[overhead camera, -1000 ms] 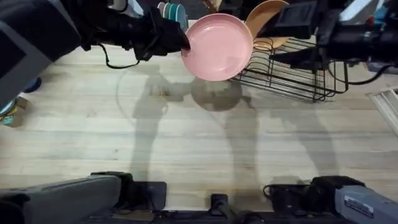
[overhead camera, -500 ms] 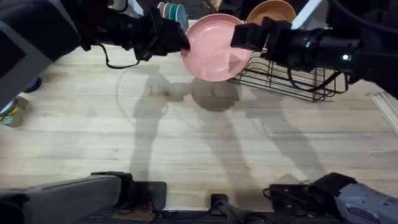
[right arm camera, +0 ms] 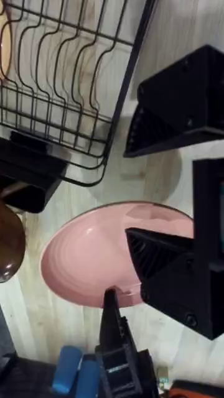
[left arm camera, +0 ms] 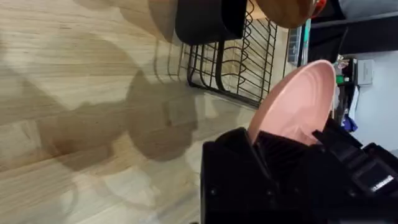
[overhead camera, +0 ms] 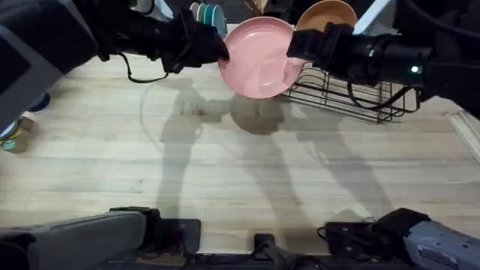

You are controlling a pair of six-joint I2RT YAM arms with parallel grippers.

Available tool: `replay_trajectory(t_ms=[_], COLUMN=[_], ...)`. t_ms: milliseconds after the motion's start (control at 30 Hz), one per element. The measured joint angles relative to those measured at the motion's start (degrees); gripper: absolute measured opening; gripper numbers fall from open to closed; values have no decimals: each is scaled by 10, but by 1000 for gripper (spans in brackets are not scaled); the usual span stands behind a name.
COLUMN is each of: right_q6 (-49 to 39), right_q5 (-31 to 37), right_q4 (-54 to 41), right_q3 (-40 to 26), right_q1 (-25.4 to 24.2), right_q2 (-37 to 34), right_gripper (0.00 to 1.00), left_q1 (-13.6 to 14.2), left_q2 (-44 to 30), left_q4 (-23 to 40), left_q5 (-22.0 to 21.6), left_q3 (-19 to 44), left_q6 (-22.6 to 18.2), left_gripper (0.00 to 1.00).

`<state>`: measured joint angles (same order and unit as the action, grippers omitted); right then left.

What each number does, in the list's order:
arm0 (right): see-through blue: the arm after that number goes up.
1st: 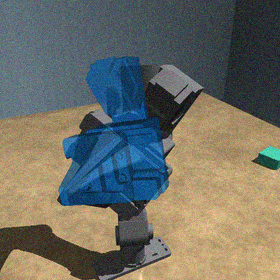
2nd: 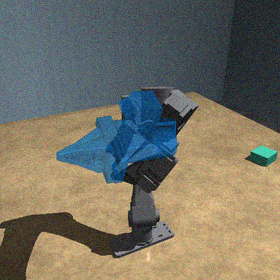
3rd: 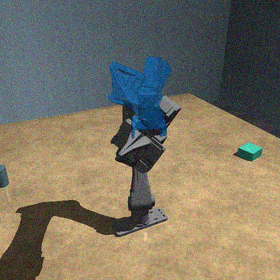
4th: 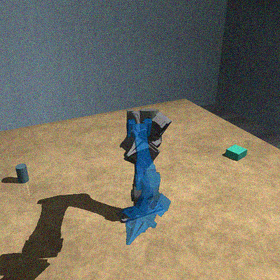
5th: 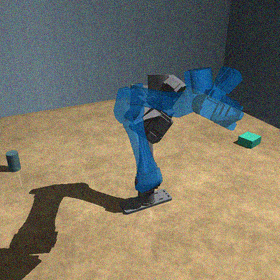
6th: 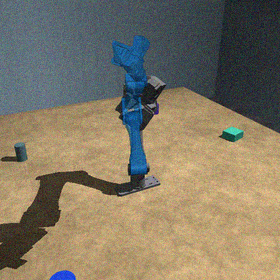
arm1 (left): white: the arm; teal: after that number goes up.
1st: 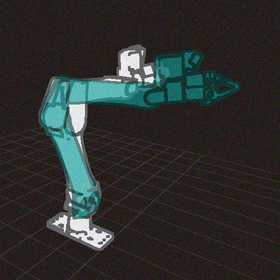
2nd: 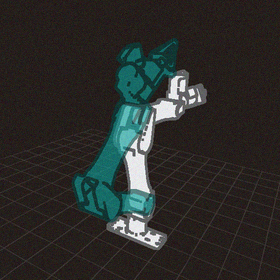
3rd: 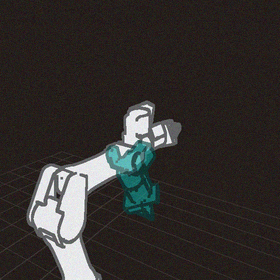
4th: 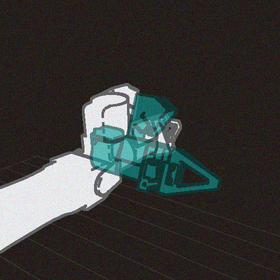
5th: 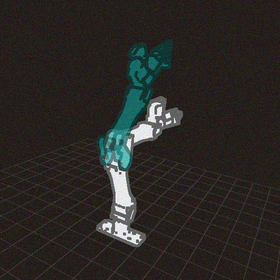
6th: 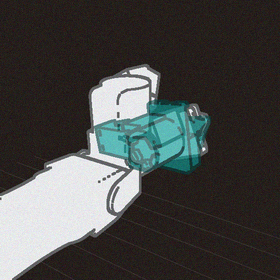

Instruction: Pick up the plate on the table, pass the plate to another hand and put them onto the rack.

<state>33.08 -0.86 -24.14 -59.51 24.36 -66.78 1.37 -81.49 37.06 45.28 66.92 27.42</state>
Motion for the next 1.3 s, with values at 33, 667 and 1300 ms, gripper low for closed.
replay_trajectory(t_ms=[33, 667, 1300], right_q6=[2, 14, 14], right_q5=[0, -2, 2], right_q4=[0, 1, -1], right_q3=[0, 0, 0], right_q1=[0, 3, 3], right_q2=[0, -11, -11], right_gripper=[674, 31, 31], left_q1=[0, 3, 3], left_q2=[0, 0, 0], left_q4=[0, 0, 0], left_q5=[0, 3, 6], left_q3=[0, 0, 0], left_q6=[0, 0, 2], left_gripper=[42, 42, 995])
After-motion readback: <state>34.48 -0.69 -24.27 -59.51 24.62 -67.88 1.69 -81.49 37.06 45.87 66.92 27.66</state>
